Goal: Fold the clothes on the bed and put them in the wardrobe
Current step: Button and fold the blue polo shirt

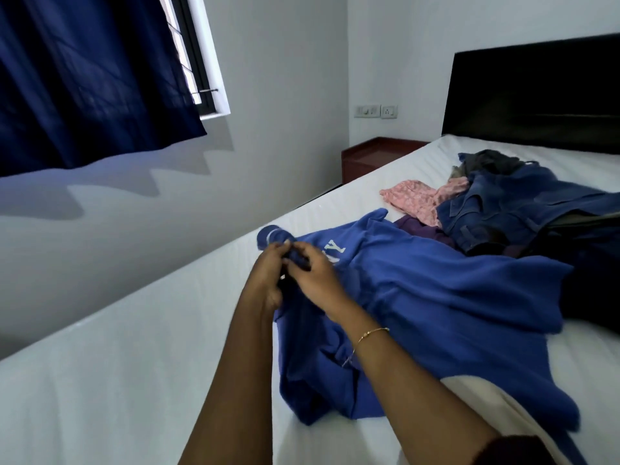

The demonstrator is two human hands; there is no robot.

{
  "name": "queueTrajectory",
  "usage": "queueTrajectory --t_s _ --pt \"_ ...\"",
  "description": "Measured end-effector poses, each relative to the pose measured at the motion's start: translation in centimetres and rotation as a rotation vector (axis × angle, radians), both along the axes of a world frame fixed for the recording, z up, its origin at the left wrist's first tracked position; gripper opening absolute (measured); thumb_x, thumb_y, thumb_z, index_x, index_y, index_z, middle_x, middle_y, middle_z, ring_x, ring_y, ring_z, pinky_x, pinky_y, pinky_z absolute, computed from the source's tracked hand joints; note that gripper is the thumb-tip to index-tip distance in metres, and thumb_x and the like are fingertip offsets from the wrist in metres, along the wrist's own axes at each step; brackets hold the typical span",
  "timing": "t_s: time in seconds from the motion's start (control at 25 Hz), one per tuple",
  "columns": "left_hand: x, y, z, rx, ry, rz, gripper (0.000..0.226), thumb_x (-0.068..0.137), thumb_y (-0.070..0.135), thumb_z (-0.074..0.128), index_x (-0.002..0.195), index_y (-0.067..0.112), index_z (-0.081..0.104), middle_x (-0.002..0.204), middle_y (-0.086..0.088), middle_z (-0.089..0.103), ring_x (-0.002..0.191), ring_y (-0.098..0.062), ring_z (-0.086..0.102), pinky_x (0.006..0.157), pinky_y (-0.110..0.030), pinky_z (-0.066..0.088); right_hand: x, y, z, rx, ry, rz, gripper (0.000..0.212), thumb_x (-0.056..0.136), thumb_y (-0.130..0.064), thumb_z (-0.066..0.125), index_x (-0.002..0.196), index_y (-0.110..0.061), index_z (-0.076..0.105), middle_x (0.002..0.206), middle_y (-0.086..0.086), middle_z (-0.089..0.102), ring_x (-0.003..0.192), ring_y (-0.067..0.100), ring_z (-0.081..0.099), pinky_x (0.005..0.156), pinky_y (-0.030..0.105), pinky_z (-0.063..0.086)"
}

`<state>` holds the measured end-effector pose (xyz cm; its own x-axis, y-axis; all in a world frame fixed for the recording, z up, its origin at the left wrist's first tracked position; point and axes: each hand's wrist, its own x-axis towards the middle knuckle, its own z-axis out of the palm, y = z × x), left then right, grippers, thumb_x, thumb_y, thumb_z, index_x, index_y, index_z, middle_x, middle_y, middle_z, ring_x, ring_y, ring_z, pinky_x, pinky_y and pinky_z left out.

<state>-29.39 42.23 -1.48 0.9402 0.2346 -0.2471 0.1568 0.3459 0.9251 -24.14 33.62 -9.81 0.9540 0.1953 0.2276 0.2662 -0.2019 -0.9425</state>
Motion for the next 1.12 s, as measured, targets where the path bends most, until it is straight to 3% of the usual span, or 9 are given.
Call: queueTrajectory --t_s 0.08,0.2,0.32,0.4,0.52,0.68,0.8,0.96,1.12 --pt "0.9 -3.6 2.3 -0.112 -0.102 -0.148 0.039 0.106 0.037 0.055 0.12 0.005 0.071 0.111 -0.017 0.075 0.105 -0.026 0.073 0.1 -0.037 0.054 2.1 -3.6 2.9 0.01 -0.009 -0.123 0.044 0.114 -0.016 0.09 0.156 -0.01 0.079 0.15 0.013 0.081 0.136 0.028 0.077 0.111 0.032 0.061" --pt "2.1 -11.3 5.5 -0.062 -0.188 -0.29 0.031 0.106 0.03 0.058 0.124 0.009 0.072 0.112 -0.014 0.074 0.097 -0.022 0.072 0.092 -0.036 0.056 5.5 -12.4 6.5 -0.022 -0.018 -0.298 0.022 0.115 0.001 0.07 0.131 0.001 0.085 0.126 0.023 0.088 0.115 0.038 0.081 0.096 0.042 0.061" --pt "3.5 -18.9 7.6 0.275 -0.304 -0.115 0.027 0.104 0.01 0.051 0.113 0.018 0.075 0.103 -0.008 0.079 0.087 -0.023 0.075 0.084 -0.036 0.06 7.9 -20.7 10.0 0.03 0.067 -0.362 0.033 0.114 0.008 0.055 0.109 -0.006 0.084 0.104 0.015 0.083 0.09 0.027 0.069 0.08 0.039 0.055" --pt "5.7 -23.2 8.0 0.687 -0.371 0.096 0.023 0.096 0.015 0.056 0.11 0.025 0.071 0.099 0.005 0.077 0.09 -0.02 0.073 0.084 -0.037 0.057 9.5 -26.3 12.0 0.078 0.149 -0.345 0.023 0.118 0.003 0.055 0.111 0.011 0.076 0.103 0.03 0.077 0.089 0.025 0.061 0.082 0.038 0.054" --pt "9.6 -28.4 6.7 0.908 -0.374 0.116 0.056 0.083 0.024 0.071 0.136 0.026 0.055 0.127 0.007 0.062 0.114 -0.021 0.063 0.095 -0.039 0.051 11.2 -34.9 14.8 0.156 0.138 -0.26 0.029 0.12 0.004 0.053 0.111 0.007 0.08 0.103 0.029 0.08 0.084 0.021 0.07 0.083 0.038 0.063" --pt "13.6 -33.0 3.8 0.956 -0.099 0.027 0.081 0.075 0.052 0.08 0.14 0.023 0.043 0.137 -0.011 0.055 0.125 -0.04 0.056 0.103 -0.051 0.047 10.6 -43.3 19.9 0.096 0.097 -0.136 0.059 0.12 0.01 0.05 0.098 -0.031 0.087 0.101 -0.002 0.086 0.093 0.014 0.081 0.09 0.032 0.07" --pt "14.2 -34.8 3.6 1.136 0.059 -0.148 0.04 0.094 0.059 0.059 0.122 0.031 0.054 0.117 -0.003 0.065 0.112 -0.031 0.063 0.095 -0.041 0.048 9.4 -46.6 23.8 -0.008 0.066 -0.126 0.052 0.119 0.01 0.048 0.102 -0.022 0.084 0.097 -0.004 0.082 0.089 0.012 0.077 0.084 0.03 0.067" --pt "11.8 -36.9 7.2 0.654 0.075 0.075 0.031 0.099 0.025 0.059 0.126 0.012 0.066 0.115 -0.01 0.07 0.108 -0.031 0.067 0.086 -0.033 0.053 5.3 -48.5 26.0 -0.081 0.073 -0.093 0.041 0.113 0.016 0.041 0.107 -0.007 0.074 0.088 0.001 0.069 0.073 0.01 0.059 0.074 0.034 0.054" --pt "5.6 -40.8 14.8 0.383 -0.106 0.12 0.02 0.089 0.028 0.057 0.094 0.01 0.052 0.081 -0.012 0.055 0.09 -0.024 0.057 0.056 -0.022 0.048 0.3 -50.9 28.1 -0.097 0.077 -0.074 0.042 0.117 0.009 0.048 0.11 -0.021 0.077 0.108 0.002 0.076 0.086 0.008 0.064 0.096 0.042 0.058"
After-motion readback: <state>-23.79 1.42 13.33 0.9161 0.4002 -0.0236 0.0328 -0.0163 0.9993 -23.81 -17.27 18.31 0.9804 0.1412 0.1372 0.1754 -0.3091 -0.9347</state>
